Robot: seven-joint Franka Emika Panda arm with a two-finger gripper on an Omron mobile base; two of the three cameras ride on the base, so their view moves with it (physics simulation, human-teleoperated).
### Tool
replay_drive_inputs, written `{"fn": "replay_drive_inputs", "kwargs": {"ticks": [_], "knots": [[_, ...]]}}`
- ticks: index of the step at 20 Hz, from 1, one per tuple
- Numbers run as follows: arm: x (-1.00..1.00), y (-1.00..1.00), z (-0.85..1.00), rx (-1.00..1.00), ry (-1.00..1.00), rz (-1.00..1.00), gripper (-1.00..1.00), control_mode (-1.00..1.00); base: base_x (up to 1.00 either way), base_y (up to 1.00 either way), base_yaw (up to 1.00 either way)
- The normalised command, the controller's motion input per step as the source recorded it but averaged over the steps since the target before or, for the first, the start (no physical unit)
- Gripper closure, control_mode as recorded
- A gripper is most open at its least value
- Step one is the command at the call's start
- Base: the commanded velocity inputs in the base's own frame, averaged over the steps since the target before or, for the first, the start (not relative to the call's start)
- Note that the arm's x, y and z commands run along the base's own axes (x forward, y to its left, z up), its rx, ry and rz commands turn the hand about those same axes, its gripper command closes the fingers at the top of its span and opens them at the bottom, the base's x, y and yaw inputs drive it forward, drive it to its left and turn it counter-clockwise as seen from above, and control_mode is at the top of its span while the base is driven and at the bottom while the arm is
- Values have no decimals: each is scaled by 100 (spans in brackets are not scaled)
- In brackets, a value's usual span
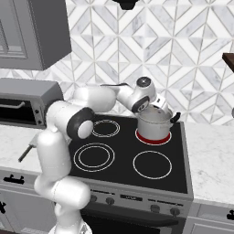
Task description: Put the avocado and bell pepper in the pot. Retrieve the spatula and lightly stir the vegetables in the pot.
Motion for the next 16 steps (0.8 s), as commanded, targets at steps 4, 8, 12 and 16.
{"fn": "replay_drive_inputs", "kwargs": {"ticks": [4, 8, 12, 16], "knots": [[-90, 78, 86, 0, 1, 0, -100, -100, 0, 0, 0], [-93, 86, 71, 0, 5, 0, -100, -100, 0, 0, 0], [-100, 90, 48, 0, 6, 5, -100, -100, 0, 0, 0], [-95, 98, 26, -2, 10, 14, -100, -100, 0, 0, 0]]}}
